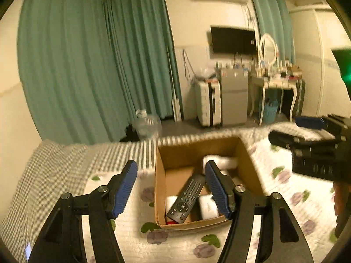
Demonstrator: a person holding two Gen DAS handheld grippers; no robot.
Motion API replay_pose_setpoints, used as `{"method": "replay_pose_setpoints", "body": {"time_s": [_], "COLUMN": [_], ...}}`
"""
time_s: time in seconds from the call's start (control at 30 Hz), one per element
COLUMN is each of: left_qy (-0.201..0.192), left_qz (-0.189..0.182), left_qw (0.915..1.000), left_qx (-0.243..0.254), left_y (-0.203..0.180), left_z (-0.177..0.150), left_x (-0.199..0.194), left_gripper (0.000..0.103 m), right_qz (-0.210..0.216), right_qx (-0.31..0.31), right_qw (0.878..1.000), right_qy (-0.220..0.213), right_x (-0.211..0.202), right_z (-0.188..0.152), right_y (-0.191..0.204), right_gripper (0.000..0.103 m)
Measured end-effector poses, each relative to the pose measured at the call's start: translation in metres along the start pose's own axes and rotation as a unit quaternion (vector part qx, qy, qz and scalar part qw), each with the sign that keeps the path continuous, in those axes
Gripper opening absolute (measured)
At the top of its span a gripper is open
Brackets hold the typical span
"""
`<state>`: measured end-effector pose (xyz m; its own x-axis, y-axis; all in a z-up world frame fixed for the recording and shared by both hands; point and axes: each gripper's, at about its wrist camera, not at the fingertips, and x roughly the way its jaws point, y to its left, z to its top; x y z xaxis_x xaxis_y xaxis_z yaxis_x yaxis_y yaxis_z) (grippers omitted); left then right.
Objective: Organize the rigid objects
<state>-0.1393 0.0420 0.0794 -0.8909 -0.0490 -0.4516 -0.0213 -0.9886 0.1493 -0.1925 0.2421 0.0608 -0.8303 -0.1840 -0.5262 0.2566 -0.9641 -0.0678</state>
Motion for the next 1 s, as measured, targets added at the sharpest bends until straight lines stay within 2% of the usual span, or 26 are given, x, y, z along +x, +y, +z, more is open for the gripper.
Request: {"method": "replay_pose_setpoints", "body": {"time_s": [0.07, 0.13, 0.27, 0.37, 0.47, 0.57, 0.63, 0.77, 1.0], "left_qy": [-0.023, -0.041, -0.078, -0.086, -0.078, -0.06, -0.05, -0.031, -0.053], "left_qz": [0.006, 0.015, 0.016, 0.02, 0.042, 0.033, 0.041, 0.043, 0.04], "left_qw": [0.9997, 0.999, 0.9966, 0.9957, 0.9954, 0.9964, 0.997, 0.998, 0.9972], "left_qx": [-0.006, -0.012, -0.022, -0.029, -0.038, -0.05, -0.042, -0.035, -0.036], "left_y": [0.001, 0.002, 0.005, 0.008, 0.011, 0.012, 0.008, -0.002, -0.011], "left_z": [0.008, 0.017, 0.021, 0.019, 0.011, 0.002, -0.004, -0.023, -0.057], "left_x": [-0.028, -0.051, -0.094, -0.107, -0.106, -0.094, -0.086, -0.061, -0.04], "left_gripper": [0.071, 0.073, 0.076, 0.077, 0.077, 0.077, 0.077, 0.077, 0.077], "right_qz": [-0.016, -0.022, -0.032, -0.047, -0.048, -0.058, -0.063, -0.068, -0.033], "right_qx": [-0.001, 0.001, 0.002, 0.01, 0.026, 0.034, 0.036, 0.042, 0.062], "right_qw": [0.999, 0.999, 0.996, 0.994, 0.991, 0.991, 0.991, 0.992, 0.994], "right_qy": [-0.029, -0.05, -0.08, -0.102, -0.118, -0.117, -0.115, -0.101, -0.085], "right_x": [-0.037, -0.068, -0.108, -0.129, -0.143, -0.139, -0.13, -0.098, -0.045], "right_z": [0.003, 0.004, 0.003, -0.005, -0.017, -0.03, -0.038, -0.056, -0.094], "right_y": [0.002, 0.002, 0.006, 0.009, 0.01, 0.011, 0.008, 0.002, -0.006], "right_gripper": [0.082, 0.087, 0.093, 0.1, 0.103, 0.103, 0.103, 0.103, 0.103]}}
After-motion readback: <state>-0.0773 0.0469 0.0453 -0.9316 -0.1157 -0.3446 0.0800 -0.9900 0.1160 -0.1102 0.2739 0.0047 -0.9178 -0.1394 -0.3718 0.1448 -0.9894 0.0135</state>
